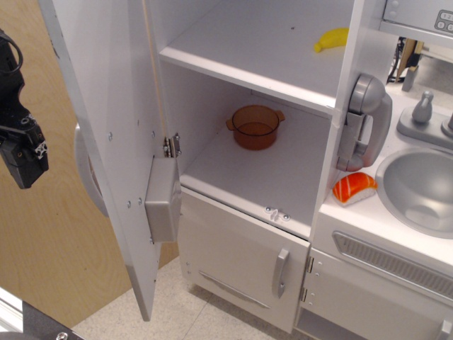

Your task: Close fridge

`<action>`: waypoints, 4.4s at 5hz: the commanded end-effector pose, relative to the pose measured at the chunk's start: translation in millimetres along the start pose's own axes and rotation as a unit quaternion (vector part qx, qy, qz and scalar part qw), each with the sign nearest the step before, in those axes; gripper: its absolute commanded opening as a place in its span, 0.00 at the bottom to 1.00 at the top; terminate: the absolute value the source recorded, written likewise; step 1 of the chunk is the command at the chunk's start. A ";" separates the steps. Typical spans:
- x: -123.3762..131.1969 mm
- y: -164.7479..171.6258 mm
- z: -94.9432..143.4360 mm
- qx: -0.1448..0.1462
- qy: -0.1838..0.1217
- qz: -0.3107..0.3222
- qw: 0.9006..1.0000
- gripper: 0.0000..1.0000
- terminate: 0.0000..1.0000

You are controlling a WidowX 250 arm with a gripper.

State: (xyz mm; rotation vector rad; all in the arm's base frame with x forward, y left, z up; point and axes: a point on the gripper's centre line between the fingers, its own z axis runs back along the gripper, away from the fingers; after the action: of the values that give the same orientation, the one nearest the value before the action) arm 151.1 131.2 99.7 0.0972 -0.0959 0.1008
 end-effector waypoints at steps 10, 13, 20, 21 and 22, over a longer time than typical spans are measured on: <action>141.5 -44.9 -21.7 -0.016 0.008 0.077 0.997 1.00 0.00; 192.5 -59.0 -17.6 -0.033 -0.013 0.090 0.995 1.00 0.00; 227.3 -59.5 -6.0 -0.053 -0.035 0.119 0.991 1.00 0.00; 219.7 -59.0 -5.6 -0.052 -0.034 0.110 0.992 1.00 0.00; 193.7 -58.4 -1.5 -0.055 -0.024 0.088 0.994 1.00 0.00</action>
State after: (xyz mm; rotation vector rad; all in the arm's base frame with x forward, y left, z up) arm 344.3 86.7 85.3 -0.0361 -0.0736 0.2678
